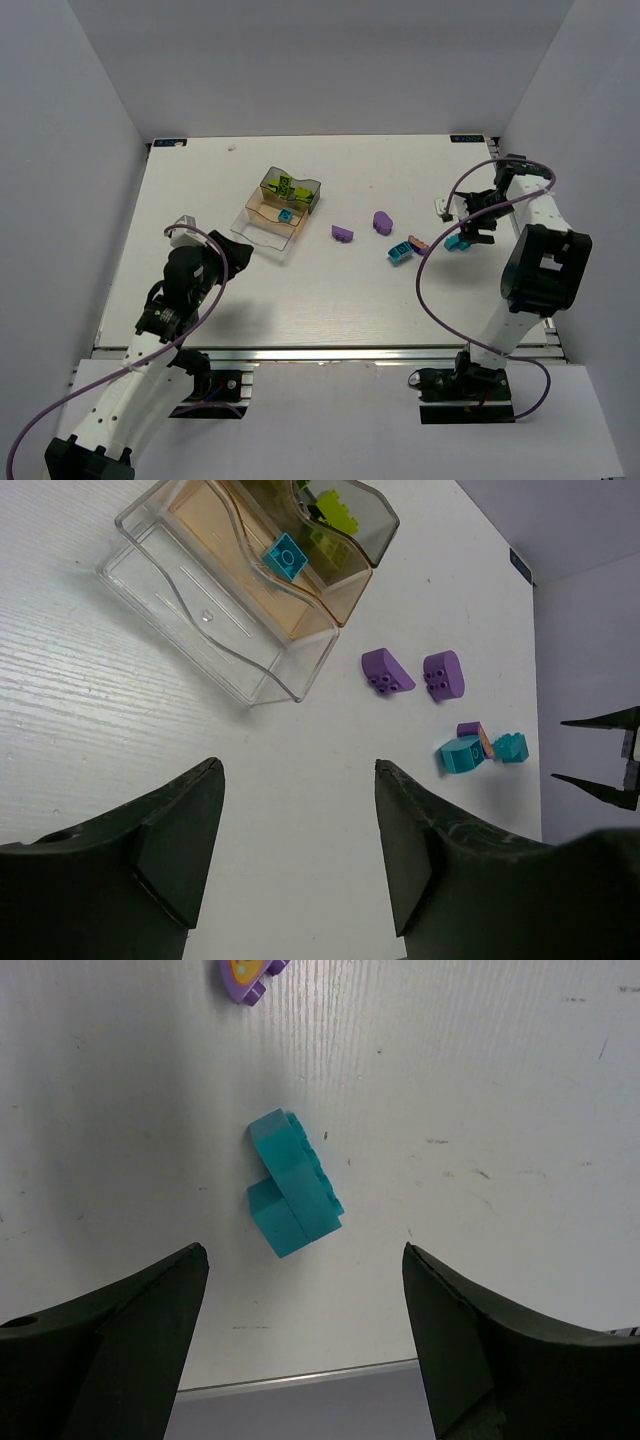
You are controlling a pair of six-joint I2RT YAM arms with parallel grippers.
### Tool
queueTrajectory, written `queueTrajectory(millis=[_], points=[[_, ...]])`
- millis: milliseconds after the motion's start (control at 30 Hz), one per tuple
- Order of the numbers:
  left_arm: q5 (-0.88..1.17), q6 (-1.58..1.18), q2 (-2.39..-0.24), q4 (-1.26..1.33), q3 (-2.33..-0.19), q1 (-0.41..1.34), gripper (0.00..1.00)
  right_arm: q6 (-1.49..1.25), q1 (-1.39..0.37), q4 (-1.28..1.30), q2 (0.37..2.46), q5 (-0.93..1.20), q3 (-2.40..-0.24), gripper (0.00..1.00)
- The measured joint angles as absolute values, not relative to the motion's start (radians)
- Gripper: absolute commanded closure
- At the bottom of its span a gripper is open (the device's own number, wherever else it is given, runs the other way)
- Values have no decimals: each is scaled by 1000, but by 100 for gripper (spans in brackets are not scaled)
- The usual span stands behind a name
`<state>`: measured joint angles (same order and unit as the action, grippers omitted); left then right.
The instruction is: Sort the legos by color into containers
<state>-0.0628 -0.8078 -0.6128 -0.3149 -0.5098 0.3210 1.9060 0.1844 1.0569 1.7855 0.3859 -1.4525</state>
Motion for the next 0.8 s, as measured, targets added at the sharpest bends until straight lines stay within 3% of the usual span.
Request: queueTrajectory(millis=[267,800], points=[[-63,-826,-611,-313,-499,321,28,1959,130,1028,1833,378,-1451,17],[-63,-839,-634,-309,-496,321,28,1972,59,1001,1962,307,-1454,30]])
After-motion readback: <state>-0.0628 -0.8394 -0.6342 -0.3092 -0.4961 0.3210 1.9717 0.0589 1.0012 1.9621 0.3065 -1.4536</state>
